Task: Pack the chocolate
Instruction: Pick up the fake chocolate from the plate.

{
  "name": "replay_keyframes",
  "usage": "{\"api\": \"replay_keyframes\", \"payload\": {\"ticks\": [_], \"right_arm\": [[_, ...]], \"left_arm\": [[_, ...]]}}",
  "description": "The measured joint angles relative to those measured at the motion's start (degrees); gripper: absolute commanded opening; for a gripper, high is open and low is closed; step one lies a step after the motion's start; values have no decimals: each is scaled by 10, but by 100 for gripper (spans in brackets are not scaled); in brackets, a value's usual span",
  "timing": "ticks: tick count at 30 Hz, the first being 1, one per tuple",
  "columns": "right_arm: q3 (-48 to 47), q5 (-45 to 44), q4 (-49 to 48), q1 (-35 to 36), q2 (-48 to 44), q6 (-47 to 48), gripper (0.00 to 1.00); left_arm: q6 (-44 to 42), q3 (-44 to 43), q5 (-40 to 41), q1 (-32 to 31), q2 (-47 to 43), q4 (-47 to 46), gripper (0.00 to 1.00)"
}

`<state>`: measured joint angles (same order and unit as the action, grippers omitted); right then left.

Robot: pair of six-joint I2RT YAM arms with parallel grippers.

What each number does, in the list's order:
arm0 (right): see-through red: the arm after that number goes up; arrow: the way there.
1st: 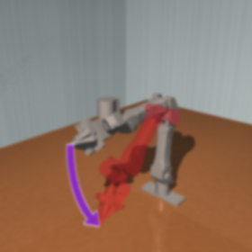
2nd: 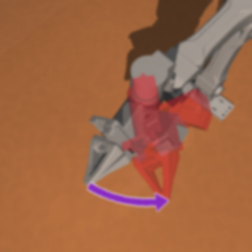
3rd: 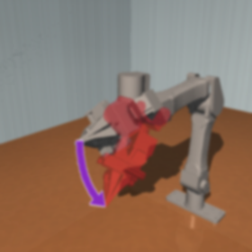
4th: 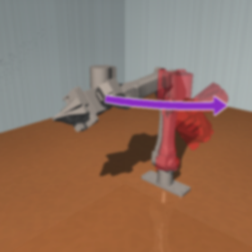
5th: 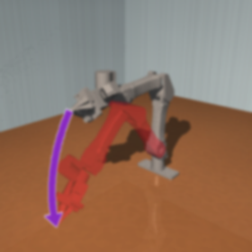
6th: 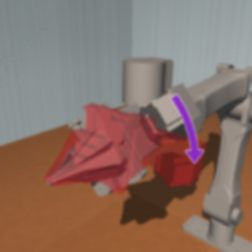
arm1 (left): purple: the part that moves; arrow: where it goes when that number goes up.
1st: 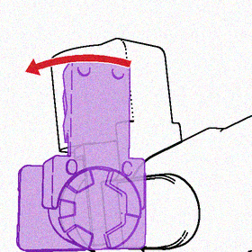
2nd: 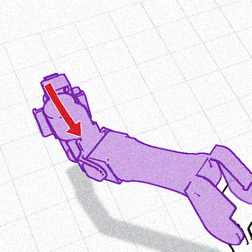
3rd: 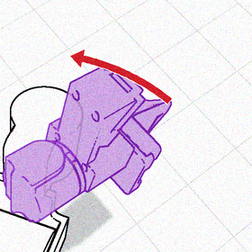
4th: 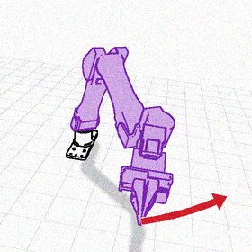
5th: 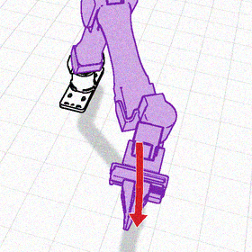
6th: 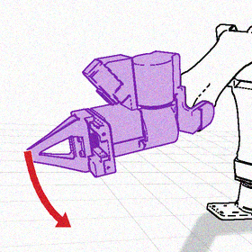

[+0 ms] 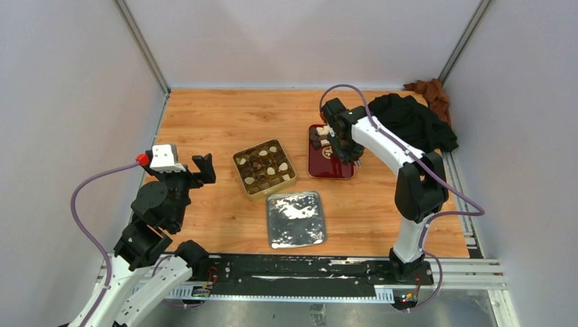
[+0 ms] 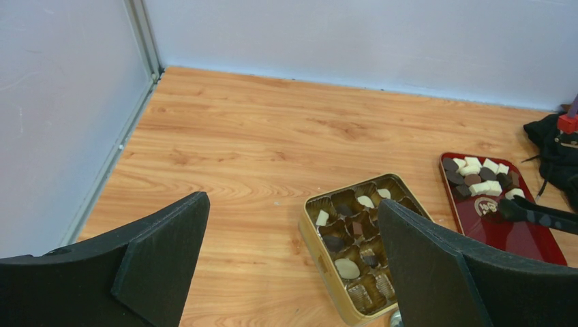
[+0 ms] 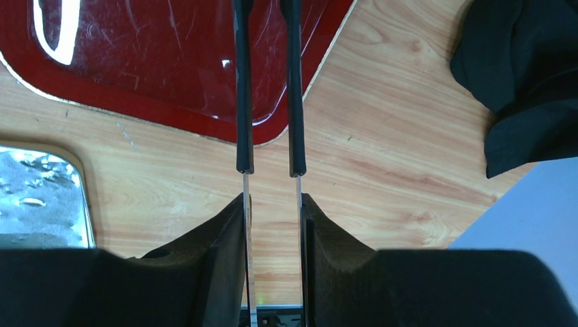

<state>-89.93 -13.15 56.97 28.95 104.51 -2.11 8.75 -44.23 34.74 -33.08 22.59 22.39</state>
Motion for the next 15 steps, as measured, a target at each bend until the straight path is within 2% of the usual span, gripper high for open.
{"api": "replay_keyframes", "payload": {"ticks": [15], "right_arm": [[-55,1,-15,-23,50,7,37]], "left_arm": [[0,0,0,0,0,0,100]]}}
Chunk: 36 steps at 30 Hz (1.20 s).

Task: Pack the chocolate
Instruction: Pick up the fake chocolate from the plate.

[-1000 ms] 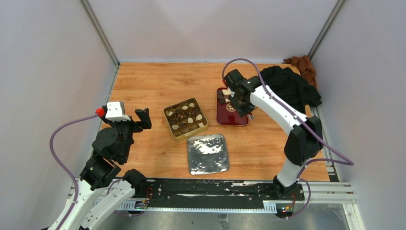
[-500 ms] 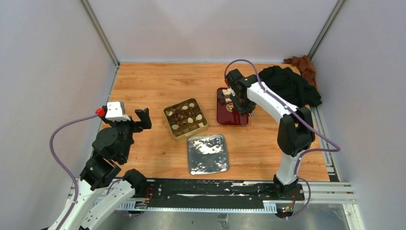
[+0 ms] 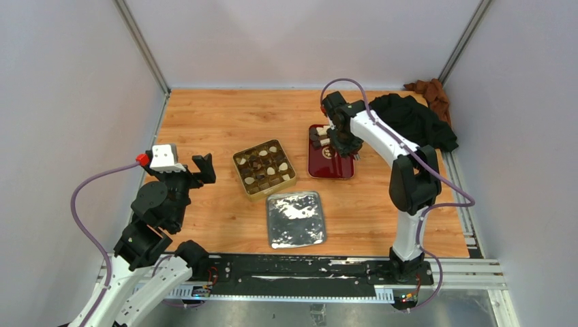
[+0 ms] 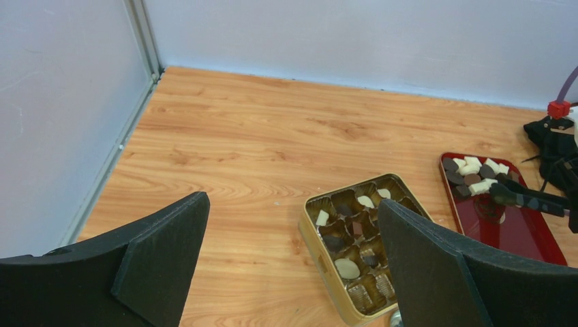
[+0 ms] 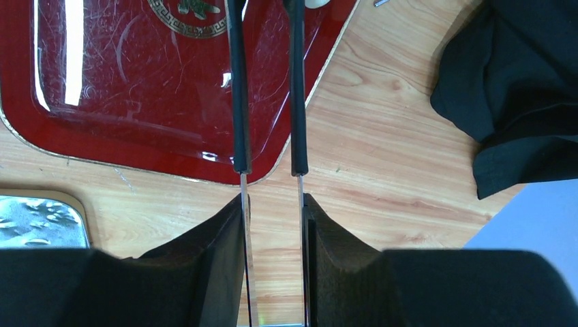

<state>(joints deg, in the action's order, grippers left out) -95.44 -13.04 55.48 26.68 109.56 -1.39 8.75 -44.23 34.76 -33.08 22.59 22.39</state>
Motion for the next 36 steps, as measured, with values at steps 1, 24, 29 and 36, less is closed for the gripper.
{"api": "replay_keyframes", "payload": {"ticks": [1,24,29,36], "right_arm": [[-3,0,1,-1,3,0,38],[-40,40,-3,-12,26,8,40],[-39,46,-7,-26,29,9,37],[-27,41,-19,-36,28,8,30]], "left_arm": [[0,0,0,0,0,0,100],[0,0,0,0,0,0,100],[0,0,0,0,0,0,100],[0,0,0,0,0,0,100]]}}
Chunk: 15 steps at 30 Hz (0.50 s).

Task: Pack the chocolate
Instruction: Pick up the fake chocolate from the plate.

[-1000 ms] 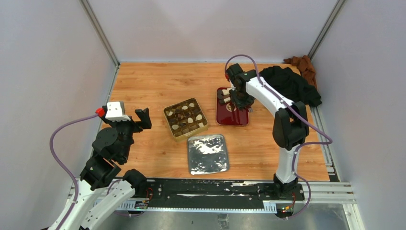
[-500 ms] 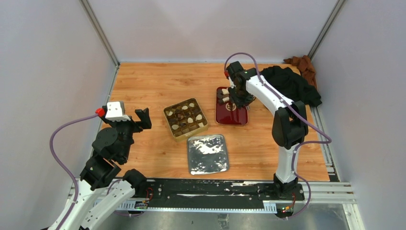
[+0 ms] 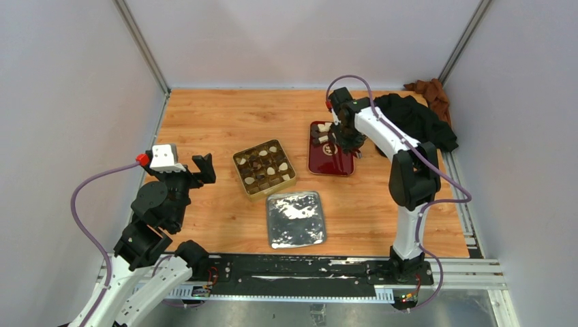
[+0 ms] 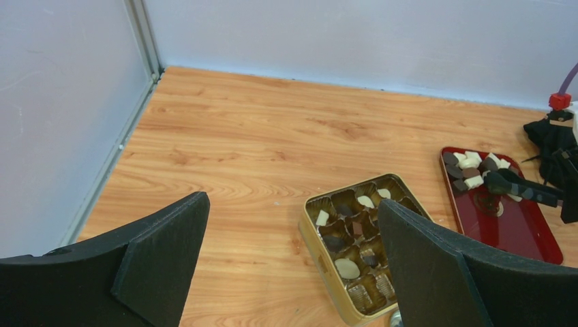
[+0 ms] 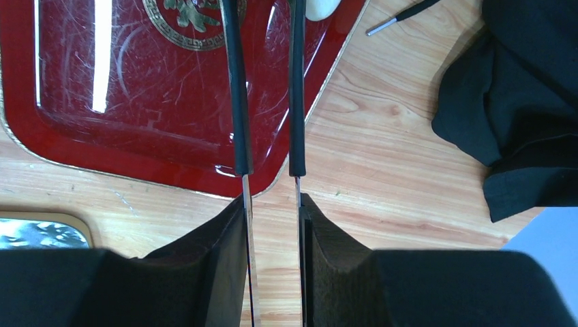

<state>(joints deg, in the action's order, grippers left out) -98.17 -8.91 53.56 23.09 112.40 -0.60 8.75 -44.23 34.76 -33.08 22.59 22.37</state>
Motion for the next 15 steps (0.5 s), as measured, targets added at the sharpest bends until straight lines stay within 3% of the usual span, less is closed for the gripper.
{"api": "replay_keyframes", "payload": {"ticks": [15], "right_arm": [[73,16,0,-3,-67,0,21]], "left_arm": [[0,0,0,0,0,0,100]]}}
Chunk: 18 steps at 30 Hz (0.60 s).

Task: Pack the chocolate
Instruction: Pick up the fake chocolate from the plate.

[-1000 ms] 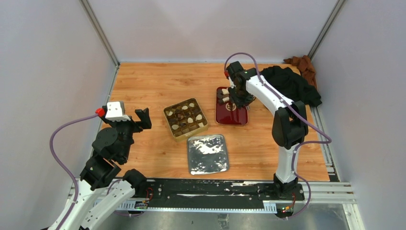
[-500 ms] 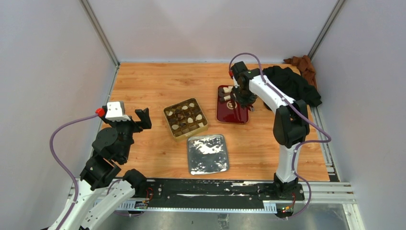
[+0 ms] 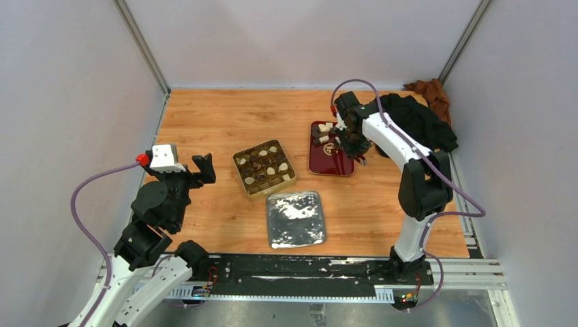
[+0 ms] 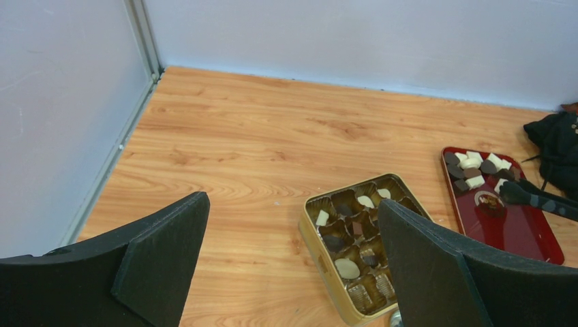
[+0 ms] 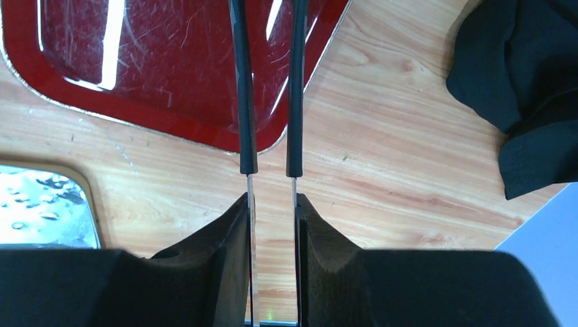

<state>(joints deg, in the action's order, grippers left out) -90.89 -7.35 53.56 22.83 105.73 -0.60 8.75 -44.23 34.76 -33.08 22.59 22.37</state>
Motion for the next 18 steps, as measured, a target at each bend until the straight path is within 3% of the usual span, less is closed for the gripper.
{"api": "replay_keyframes", "payload": {"ticks": [18], "right_arm": [[46,33,20,0,-93,1,18]], "left_arm": [[0,0,0,0,0,0,100]]}}
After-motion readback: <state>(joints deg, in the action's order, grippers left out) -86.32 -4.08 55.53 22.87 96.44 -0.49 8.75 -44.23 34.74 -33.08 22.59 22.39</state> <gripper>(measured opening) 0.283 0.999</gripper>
